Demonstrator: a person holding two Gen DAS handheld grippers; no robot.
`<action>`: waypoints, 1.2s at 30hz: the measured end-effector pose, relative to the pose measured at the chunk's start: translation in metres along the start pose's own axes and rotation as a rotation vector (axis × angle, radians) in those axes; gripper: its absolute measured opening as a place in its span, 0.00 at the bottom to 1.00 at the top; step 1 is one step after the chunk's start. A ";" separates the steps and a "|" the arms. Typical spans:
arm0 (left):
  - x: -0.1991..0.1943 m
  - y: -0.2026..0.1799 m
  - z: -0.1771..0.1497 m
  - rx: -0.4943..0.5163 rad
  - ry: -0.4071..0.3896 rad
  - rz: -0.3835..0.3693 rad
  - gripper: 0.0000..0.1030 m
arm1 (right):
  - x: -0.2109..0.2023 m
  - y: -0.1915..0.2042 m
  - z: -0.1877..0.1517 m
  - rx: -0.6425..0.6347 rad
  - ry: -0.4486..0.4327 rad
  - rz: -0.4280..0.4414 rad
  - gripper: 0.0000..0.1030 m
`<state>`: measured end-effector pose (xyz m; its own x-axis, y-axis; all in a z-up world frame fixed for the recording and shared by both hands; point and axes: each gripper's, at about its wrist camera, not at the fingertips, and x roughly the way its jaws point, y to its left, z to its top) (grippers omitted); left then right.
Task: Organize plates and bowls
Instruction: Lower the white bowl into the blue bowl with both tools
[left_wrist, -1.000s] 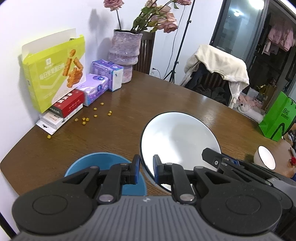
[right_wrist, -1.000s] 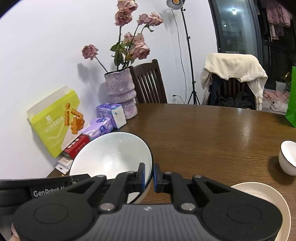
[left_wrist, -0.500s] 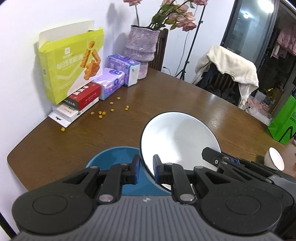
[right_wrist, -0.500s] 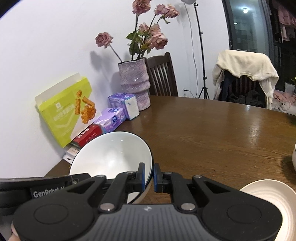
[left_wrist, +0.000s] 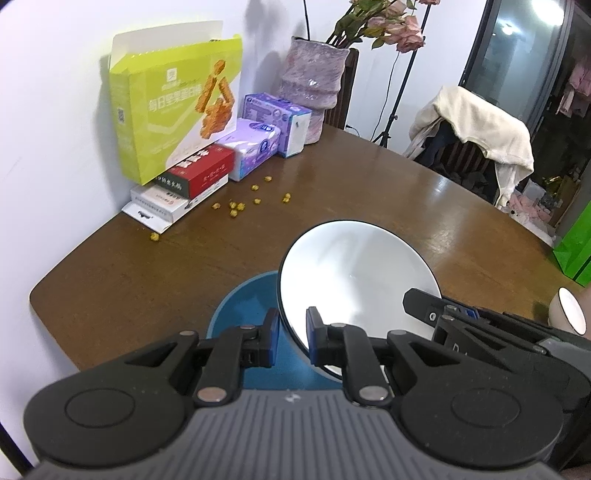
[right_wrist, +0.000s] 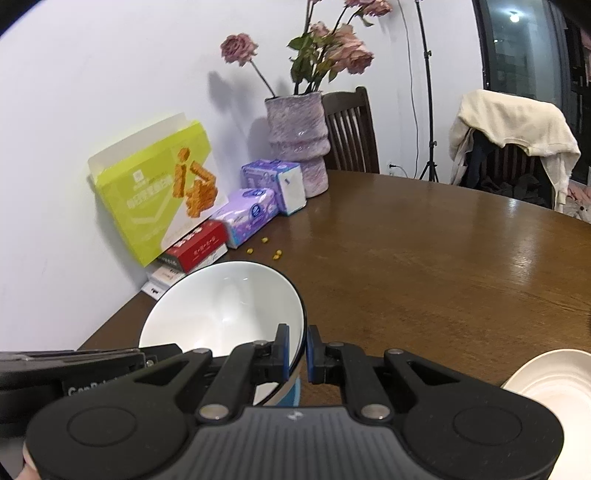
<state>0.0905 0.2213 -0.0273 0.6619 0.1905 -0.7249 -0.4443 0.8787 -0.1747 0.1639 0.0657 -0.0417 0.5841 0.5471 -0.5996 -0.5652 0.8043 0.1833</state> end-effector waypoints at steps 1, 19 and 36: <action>0.001 0.002 -0.001 -0.001 0.002 0.001 0.15 | 0.001 0.001 -0.001 -0.002 0.004 0.002 0.09; 0.018 0.026 -0.016 0.000 0.059 0.024 0.15 | 0.022 0.025 -0.019 -0.074 0.078 0.010 0.09; 0.038 0.035 -0.016 0.010 0.135 -0.008 0.15 | 0.044 0.032 -0.027 -0.152 0.160 -0.023 0.11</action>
<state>0.0904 0.2518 -0.0717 0.5781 0.1236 -0.8066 -0.4325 0.8846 -0.1744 0.1553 0.1094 -0.0832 0.5048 0.4751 -0.7208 -0.6410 0.7655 0.0556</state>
